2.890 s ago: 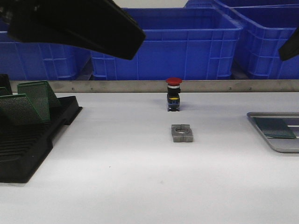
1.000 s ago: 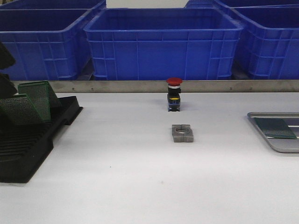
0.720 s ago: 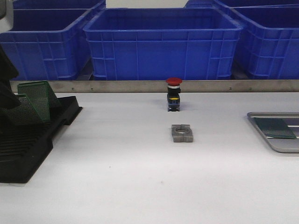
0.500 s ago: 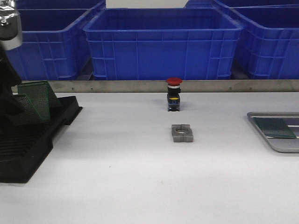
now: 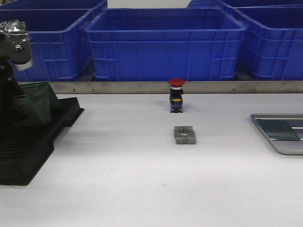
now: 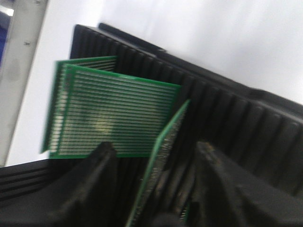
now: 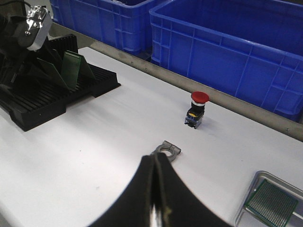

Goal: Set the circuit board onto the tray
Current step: 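Grasp another green circuit board in the rack with the left gripper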

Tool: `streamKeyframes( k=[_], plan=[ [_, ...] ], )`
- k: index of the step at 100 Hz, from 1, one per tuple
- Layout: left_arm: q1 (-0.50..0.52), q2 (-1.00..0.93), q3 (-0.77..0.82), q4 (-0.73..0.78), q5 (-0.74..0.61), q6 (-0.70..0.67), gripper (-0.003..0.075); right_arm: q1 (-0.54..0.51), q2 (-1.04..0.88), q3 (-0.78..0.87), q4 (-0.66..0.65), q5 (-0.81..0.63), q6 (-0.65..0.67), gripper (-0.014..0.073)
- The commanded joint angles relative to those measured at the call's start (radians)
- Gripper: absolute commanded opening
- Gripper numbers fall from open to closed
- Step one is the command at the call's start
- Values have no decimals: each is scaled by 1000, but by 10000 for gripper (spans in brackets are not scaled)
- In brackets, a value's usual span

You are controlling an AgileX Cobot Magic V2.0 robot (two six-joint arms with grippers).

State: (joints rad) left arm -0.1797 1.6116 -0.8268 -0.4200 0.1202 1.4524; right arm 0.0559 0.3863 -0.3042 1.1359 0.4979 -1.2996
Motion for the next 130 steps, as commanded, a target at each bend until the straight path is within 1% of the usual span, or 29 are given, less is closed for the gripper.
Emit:
streamKeyframes(
  k=[1, 9, 16, 25, 52, 64, 89, 107, 122, 130],
  plan=[
    [2, -32, -28, -14, -81, -13, 218, 1, 2, -27, 41, -29, -11, -61],
    [2, -32, -28, -14, -83, -13, 120, 1, 2, -27, 41, -29, -11, -61],
    [2, -36, -28, -14, -83, -13, 50, 1, 2, -27, 41, -29, -11, -61],
    [2, -46, -28, -14, -83, -13, -22, 1, 2, -27, 41, -29, -11, -61],
    [2, -158, -28, -14, -71, -13, -20, 1, 2, -27, 41, -33, -11, -61],
    [-7, -232, -28, -22, -15, -13, -20, 1, 2, -27, 41, -33, -11, -61],
    [-40, -348, -28, -40, 156, -13, -20, 1, 2, -27, 41, -30, -11, -61],
    [-98, -387, -28, -155, 244, -13, -20, 1, 3, -27, 41, -25, -11, -61],
    [-188, -390, -28, -247, 339, -13, -20, 1, 3, -27, 51, -21, -11, -61],
    [-241, -390, -28, -279, 371, -11, -20, 1, 3, -31, 53, -5, -11, -46]
  ],
)
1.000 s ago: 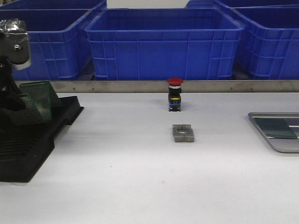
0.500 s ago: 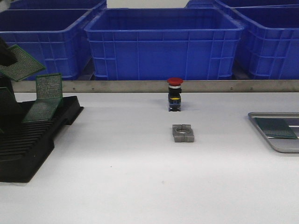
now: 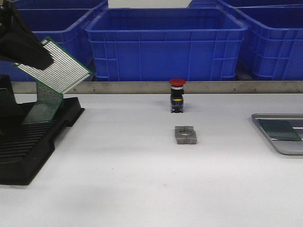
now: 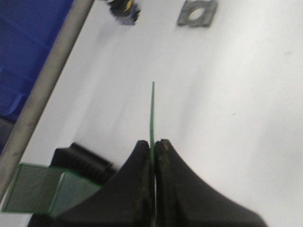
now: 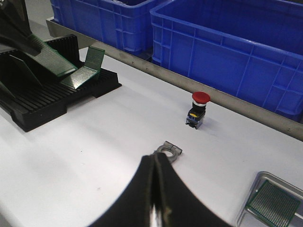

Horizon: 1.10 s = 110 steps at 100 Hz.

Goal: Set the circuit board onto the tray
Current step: 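Grasp another green circuit board in the rack with the left gripper, then lift the board and pass it to the right gripper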

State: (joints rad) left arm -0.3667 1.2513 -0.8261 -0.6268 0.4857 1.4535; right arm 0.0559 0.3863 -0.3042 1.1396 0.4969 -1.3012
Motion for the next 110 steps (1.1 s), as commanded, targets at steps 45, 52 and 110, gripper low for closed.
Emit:
streamKeyframes(
  k=[45, 52, 110],
  plan=[
    [-299, -29, -28, -172, 24, -4, -20, 41, 157, -144, 48, 169, -17, 525],
    [-319, -29, -28, -182, 24, -4, -20, 65, 208, -168, 48, 208, -52, 525],
    [-336, -29, -28, -208, 24, -4, -20, 405, 700, -357, 51, 107, -281, 525]
  ],
)
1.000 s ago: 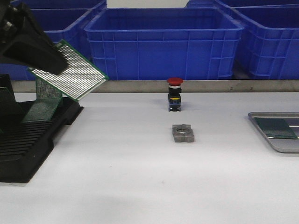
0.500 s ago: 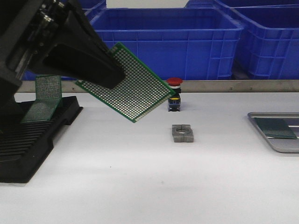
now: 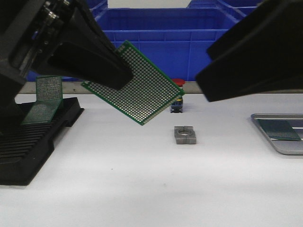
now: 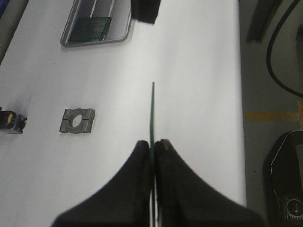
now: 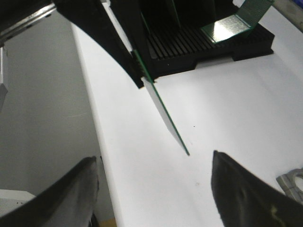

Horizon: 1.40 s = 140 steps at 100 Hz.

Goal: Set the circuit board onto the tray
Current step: 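Lift the board and pass it to the right gripper, then lower the board onto the metal tray with the right gripper and release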

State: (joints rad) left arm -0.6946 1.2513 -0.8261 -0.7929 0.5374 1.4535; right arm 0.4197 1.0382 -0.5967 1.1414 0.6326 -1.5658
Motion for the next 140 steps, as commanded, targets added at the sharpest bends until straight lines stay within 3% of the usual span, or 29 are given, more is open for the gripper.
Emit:
streamKeyframes(
  k=[1, 36, 43, 58, 65, 84, 91, 104, 121, 140],
  plan=[
    [-8, -29, -28, -42, -27, -4, -20, 49, 59, -75, 49, -40, -16, 525],
    [-8, -29, -28, -42, -27, -4, -20, 131, 284, -201, 49, -65, -17, 499],
    [-8, -29, -28, -42, -27, -4, -20, 136, 298, -203, 49, -67, -17, 404],
    [-8, -29, -28, -42, -27, -4, -15, 136, 301, -203, 49, -63, -17, 56],
    [-8, -29, -28, -42, -27, -4, 31, 136, 301, -203, 49, -63, -17, -79],
    [-8, -29, -28, -56, -54, -4, 385, 134, 301, -203, 51, -64, -12, -62],
    [-6, -29, -28, -53, -72, -4, 464, 121, 301, -203, 51, -71, 9, -62],
    [-6, -31, -28, -51, -156, -4, 483, 29, 301, -203, 51, -71, 130, -62],
    [-6, -31, -28, -51, -210, -4, 482, -209, 301, -203, 51, -72, 312, -62],
    [-6, -31, -28, -59, -210, -4, 482, -450, 340, -203, 59, -123, 372, -62]
  ],
)
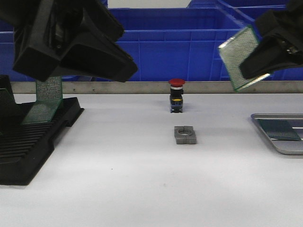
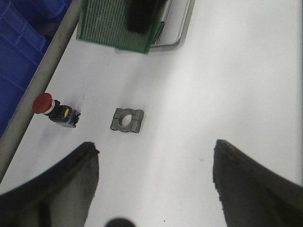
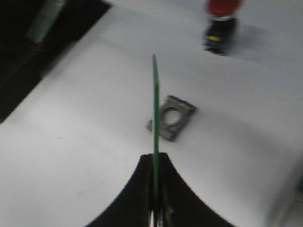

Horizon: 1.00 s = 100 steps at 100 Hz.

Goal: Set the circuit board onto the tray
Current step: 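Lower the board onto the metal tray with the right gripper and release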

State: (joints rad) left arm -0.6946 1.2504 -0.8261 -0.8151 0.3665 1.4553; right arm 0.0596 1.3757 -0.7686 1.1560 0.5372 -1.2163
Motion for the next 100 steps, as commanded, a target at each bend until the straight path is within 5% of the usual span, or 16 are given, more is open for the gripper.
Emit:
streamKeyframes(
  k=[1, 18, 45, 55, 72, 100],
  plan=[
    [-6, -30, -28, -36, -39, -6, 482, -96, 10, -31, 48, -33, 23, -62],
    [-6, -30, -28, -39, -39, -6, 482, -199, 105, -33, 92, -129, 23, -62],
    [-6, -30, -28, -45, -39, -6, 482, -214, 273, -55, 116, -245, 21, -50],
    [-6, -30, -28, -73, -39, -6, 482, -214, 288, -58, 116, -237, 21, 78],
    [-6, -30, -28, -82, -39, -6, 482, -214, 287, -58, 116, -238, 21, 426],
    [-6, -63, -28, -83, -125, -10, 433, -214, 197, -56, 114, -232, 21, 430]
  ],
)
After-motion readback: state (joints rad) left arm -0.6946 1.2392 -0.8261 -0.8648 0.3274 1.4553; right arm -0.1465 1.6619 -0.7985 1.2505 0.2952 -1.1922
